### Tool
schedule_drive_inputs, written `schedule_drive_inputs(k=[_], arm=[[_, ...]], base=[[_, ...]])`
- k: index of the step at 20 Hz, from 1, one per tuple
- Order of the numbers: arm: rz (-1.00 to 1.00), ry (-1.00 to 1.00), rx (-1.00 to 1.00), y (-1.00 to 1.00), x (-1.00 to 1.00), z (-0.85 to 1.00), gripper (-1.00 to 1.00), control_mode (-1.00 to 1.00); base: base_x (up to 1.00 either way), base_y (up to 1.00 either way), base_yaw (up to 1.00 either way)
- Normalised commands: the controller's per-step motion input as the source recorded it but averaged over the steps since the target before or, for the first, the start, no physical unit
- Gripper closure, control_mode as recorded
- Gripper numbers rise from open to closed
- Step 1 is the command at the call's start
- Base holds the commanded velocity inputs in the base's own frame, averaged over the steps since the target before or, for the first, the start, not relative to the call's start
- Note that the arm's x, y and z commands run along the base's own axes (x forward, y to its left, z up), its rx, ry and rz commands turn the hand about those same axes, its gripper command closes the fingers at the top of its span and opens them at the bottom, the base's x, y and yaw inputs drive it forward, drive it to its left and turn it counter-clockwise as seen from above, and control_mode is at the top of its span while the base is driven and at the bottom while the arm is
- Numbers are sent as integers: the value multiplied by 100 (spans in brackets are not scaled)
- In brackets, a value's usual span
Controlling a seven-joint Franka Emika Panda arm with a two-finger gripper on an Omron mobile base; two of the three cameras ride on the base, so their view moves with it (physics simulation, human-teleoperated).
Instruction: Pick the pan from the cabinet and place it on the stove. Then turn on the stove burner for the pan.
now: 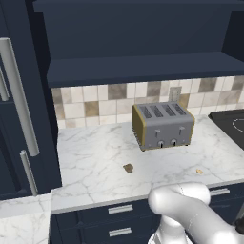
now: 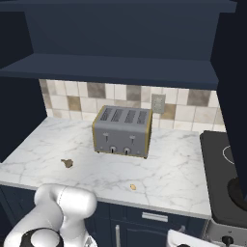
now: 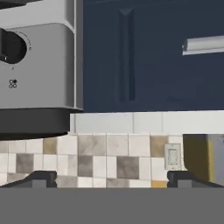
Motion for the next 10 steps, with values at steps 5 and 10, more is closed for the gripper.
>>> schedule_drive_inputs(k=[5, 10], arm=[[0, -1, 0, -39, 2, -21, -100, -100], [0, -3, 0, -34, 3, -27, -100, -100]], base=[[0, 0, 0], [0, 0, 0]])
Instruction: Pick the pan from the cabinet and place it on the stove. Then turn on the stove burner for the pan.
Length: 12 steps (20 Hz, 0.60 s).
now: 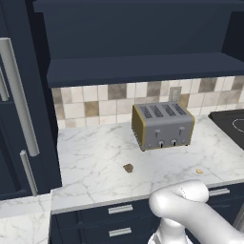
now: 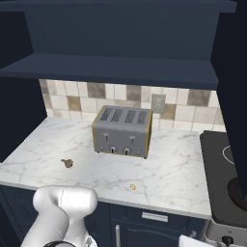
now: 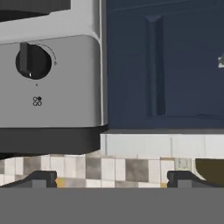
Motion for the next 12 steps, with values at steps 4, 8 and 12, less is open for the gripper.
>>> schedule_drive_inputs(k=[4, 8, 12], arm=[[0, -3, 0, -24, 3, -27, -100, -100], [0, -4, 0, -18, 5, -25, -100, -100], [1, -4, 0, -12, 10, -20, -100, -100]], base=[[0, 0, 0], [0, 0, 0], [0, 0, 0]])
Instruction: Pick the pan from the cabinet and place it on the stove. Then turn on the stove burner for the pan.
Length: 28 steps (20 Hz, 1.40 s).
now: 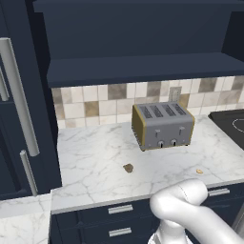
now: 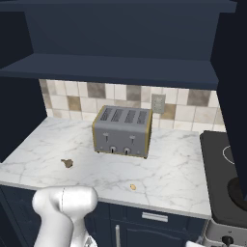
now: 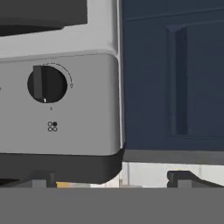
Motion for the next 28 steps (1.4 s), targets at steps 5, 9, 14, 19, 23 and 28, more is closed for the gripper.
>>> schedule_drive_inputs(k=[5, 9, 14, 19, 23, 28], arm=[[1, -3, 0, -8, 15, -16, -100, -100], [1, -3, 0, -10, 15, -16, -100, -100], [1, -2, 0, -17, 10, -19, -100, -100], [2, -1, 0, -20, 10, -17, -100, -100], [2, -2, 0, -25, 8, -12, -100, -100], [1, -3, 0, -28, 2, -11, -100, -100]], base=[[0, 0, 0], [0, 0, 0], [0, 0, 0], [0, 0, 0], [0, 0, 0], [0, 0, 0]])
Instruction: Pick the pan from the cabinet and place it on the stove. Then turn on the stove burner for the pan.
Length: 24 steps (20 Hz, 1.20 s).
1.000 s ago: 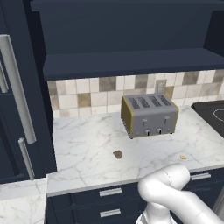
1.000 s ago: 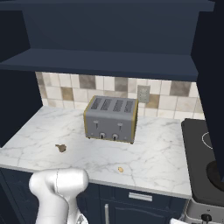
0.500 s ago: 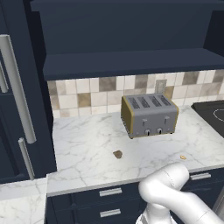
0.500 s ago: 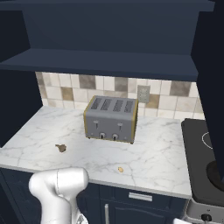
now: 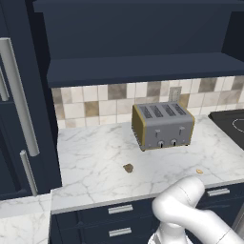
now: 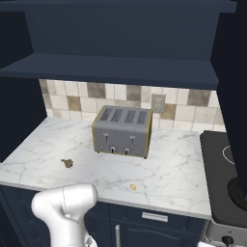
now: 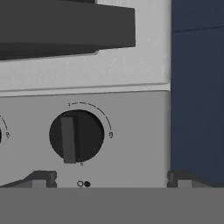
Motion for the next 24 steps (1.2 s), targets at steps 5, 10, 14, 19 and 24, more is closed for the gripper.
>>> schedule_drive_inputs(k=[5, 10, 14, 19, 24], arm=[[0, -2, 0, -24, 1, -14, -100, -100], [1, -1, 0, -14, 5, -18, -100, -100], [4, -1, 0, -1, 13, -11, -100, -100], [1, 0, 0, 0, 8, -3, -100, -100], [0, 0, 0, 0, 1, -3, -100, -100]], base=[[0, 0, 0], [0, 0, 0], [0, 0, 0], [0, 0, 0], [0, 0, 0]])
